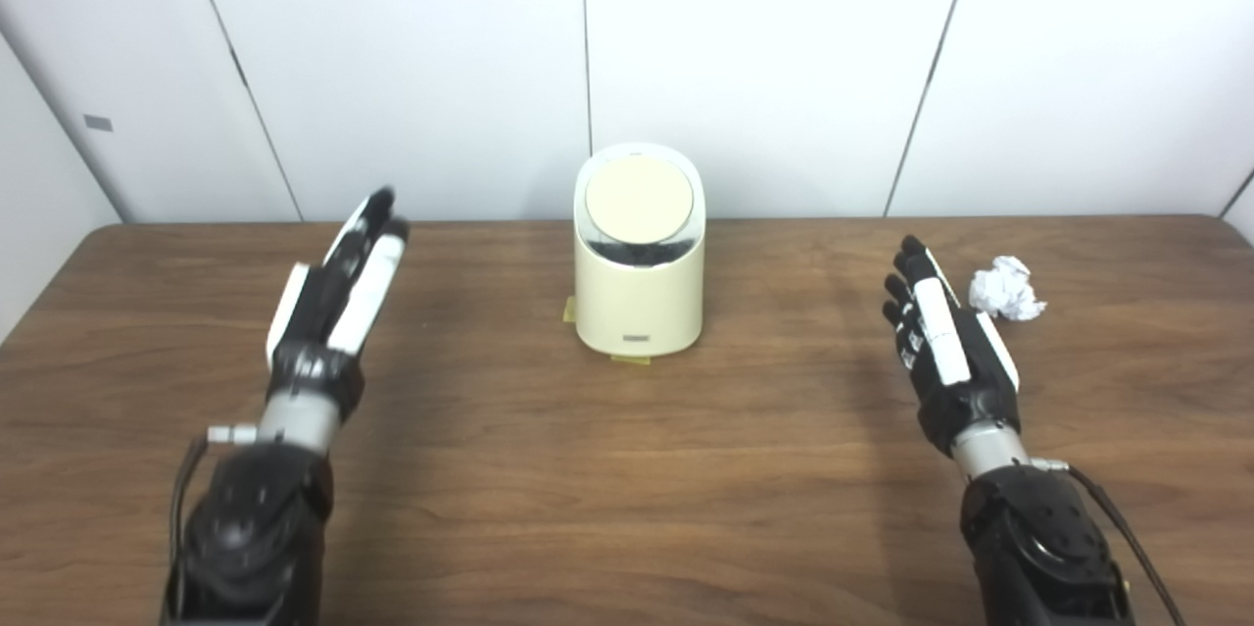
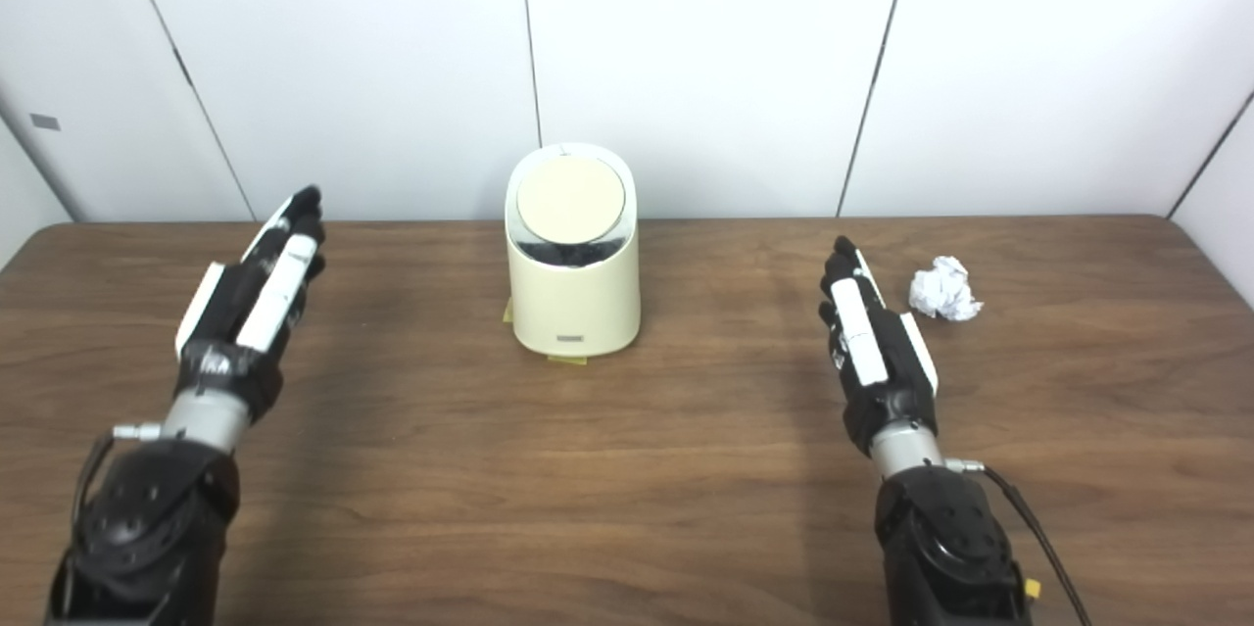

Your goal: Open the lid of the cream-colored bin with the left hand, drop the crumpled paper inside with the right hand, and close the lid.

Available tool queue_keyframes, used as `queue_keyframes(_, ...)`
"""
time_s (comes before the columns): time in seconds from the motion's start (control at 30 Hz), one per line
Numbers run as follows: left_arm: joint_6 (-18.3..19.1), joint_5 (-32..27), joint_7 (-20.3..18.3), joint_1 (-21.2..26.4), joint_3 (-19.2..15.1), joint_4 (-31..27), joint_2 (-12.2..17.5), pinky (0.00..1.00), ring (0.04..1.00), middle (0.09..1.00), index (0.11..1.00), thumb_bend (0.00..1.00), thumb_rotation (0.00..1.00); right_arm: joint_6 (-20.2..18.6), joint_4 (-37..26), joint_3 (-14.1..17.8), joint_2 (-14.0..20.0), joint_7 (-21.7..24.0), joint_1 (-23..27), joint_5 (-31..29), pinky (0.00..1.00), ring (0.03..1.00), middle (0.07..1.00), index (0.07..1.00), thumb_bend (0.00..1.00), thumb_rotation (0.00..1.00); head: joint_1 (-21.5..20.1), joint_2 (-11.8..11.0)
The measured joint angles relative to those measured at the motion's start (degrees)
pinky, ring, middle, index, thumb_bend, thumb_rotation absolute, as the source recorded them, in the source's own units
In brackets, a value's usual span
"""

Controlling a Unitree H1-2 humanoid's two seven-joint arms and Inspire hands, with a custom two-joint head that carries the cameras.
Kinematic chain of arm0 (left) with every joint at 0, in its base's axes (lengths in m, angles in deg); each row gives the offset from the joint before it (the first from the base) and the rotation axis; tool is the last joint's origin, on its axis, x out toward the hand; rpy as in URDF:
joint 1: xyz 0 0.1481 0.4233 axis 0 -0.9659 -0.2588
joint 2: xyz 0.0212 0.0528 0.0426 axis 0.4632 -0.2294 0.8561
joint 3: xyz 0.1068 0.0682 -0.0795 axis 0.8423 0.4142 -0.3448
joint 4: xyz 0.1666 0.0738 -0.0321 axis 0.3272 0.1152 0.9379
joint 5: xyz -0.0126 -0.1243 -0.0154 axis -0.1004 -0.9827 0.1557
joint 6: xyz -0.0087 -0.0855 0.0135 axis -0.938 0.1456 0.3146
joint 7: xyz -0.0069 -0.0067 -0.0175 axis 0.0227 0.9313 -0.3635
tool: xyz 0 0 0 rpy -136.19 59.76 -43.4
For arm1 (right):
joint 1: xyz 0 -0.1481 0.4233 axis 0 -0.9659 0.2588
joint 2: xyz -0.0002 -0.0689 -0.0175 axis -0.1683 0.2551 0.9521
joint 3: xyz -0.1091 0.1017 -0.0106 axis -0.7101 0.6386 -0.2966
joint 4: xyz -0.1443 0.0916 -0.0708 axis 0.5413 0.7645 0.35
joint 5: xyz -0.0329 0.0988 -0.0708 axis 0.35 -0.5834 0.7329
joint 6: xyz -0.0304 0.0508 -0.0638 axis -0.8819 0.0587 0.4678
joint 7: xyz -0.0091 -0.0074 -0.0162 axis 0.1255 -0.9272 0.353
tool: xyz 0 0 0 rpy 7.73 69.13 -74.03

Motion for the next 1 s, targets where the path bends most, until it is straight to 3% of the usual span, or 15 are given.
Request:
queue_keyframes(0.1,0.0,0.6,-0.7,6.5,0.7,4.2,0.3,0.99,1.000,1.000,1.000,0.64,0.39,1.0,1.8,-0.2,0.2,0.7,-0.1,0.0,1.00,1.000,1.000,0.999,0.61,0.77,-0.2,-0.3)
queue_keyframes(0.23,0.0,1.8,-2.0,13.4,3.0,9.5,0.5,0.97,0.992,0.995,1.000,0.69,0.39,1.8,2.1,-0.6,0.5,1.2,-0.4,0.5,0.98,0.990,1.000,0.995,0.64,0.77,-0.4,-0.3)
queue_keyframes(0.37,0.0,6.4,-4.7,18.5,6.9,14.4,1.5,0.95,0.956,0.961,0.999,0.77,0.42,1.9,1.8,-0.6,0.4,1.2,-0.4,0.6,1.00,0.989,1.000,0.986,0.65,0.76,0.0,-0.6)
queue_keyframes(0.53,0.0,13.8,-8.9,23.9,8.8,17.6,2.1,0.92,0.940,0.951,0.994,0.80,0.32,2.0,1.9,-1.1,0.3,1.1,-0.8,1.6,1.00,0.983,1.000,0.976,0.64,0.78,-0.2,-1.1)
queue_keyframes(0.7,0.0,19.9,-13.0,27.8,8.4,21.3,-0.1,0.89,0.935,0.941,0.978,0.85,0.32,2.4,1.8,-1.3,0.0,0.4,-1.1,2.5,1.00,0.982,1.000,0.971,0.65,0.82,-0.3,-1.0)
queue_keyframes(0.83,0.0,23.5,-16.0,29.0,8.1,23.0,-2.8,0.88,0.935,0.957,0.983,0.85,0.26,2.6,1.8,-1.2,-0.2,0.2,-1.1,2.5,1.00,0.986,1.000,0.975,0.66,0.82,-0.4,-0.9)
queue_keyframes(0.93,0.0,27.4,-21.4,29.6,8.4,23.7,-3.4,0.91,0.967,0.992,0.999,0.87,0.23,2.6,1.8,-1.4,-0.2,0.2,-1.1,2.5,1.00,0.988,1.000,0.984,0.65,0.82,-0.4,-0.7)
queue_keyframes(1.0,0.0,32.8,-28.0,31.1,8.3,25.3,-3.5,0.89,0.973,0.998,1.000,0.91,0.23,2.8,1.8,-1.6,-0.2,0.2,-1.2,2.8,1.00,0.986,1.000,0.989,0.64,0.82,-0.4,-0.6)
